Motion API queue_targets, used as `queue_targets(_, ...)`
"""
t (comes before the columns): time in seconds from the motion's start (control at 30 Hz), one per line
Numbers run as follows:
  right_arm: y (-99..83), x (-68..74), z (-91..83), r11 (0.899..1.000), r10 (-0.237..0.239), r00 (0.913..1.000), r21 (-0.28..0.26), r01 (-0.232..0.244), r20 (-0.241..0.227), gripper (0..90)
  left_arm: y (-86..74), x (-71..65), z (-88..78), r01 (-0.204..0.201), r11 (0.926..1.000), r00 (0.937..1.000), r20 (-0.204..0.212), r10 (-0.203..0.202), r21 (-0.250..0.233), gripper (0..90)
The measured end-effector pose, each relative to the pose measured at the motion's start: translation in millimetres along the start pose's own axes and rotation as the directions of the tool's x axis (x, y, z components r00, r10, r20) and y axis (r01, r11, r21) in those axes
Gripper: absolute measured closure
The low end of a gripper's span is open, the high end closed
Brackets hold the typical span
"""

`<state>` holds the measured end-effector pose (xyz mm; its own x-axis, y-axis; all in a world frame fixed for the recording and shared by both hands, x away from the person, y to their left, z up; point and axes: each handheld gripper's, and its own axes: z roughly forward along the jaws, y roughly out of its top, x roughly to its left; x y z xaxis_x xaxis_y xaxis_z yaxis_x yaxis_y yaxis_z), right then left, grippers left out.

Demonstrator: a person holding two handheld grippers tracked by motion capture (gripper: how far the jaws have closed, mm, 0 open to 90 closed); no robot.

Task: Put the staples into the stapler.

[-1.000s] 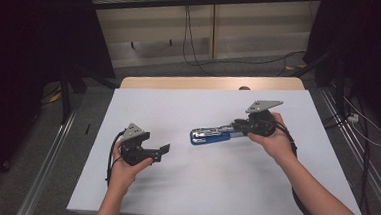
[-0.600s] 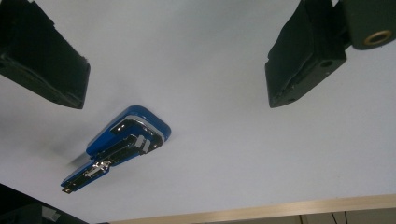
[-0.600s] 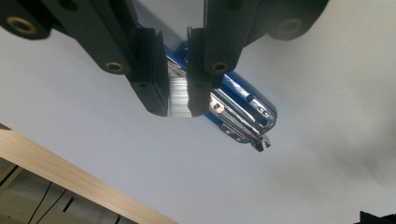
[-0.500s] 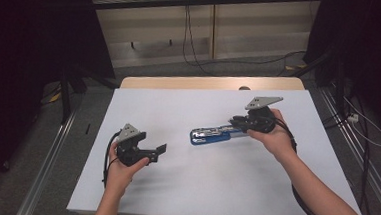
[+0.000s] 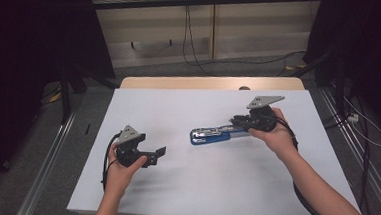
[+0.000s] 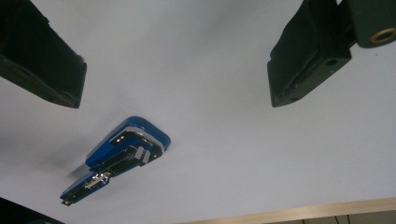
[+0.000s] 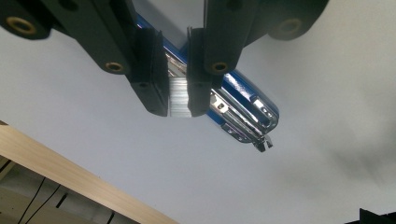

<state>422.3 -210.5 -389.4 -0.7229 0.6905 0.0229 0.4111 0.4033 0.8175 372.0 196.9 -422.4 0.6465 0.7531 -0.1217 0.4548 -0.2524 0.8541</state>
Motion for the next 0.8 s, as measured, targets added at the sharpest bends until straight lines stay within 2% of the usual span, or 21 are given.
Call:
queue_targets(0.2,4.0,0.1,1.2,1.000,-0.015,0.9998,-0.007,0.015,-0.011,79.0,-0.9,0.9,-3.6,-0.001,0.9999,1.0000,-0.001,0.001,-0.011,4.6)
queue_targets(0.8,6.7,0.0,11.2,1.000,-0.026,0.9984,-0.007,0.025,-0.051,79.0,-5.3,5.0,-7.2,-0.011,0.9999,0.9999,-0.010,0.011,0.004,4.6)
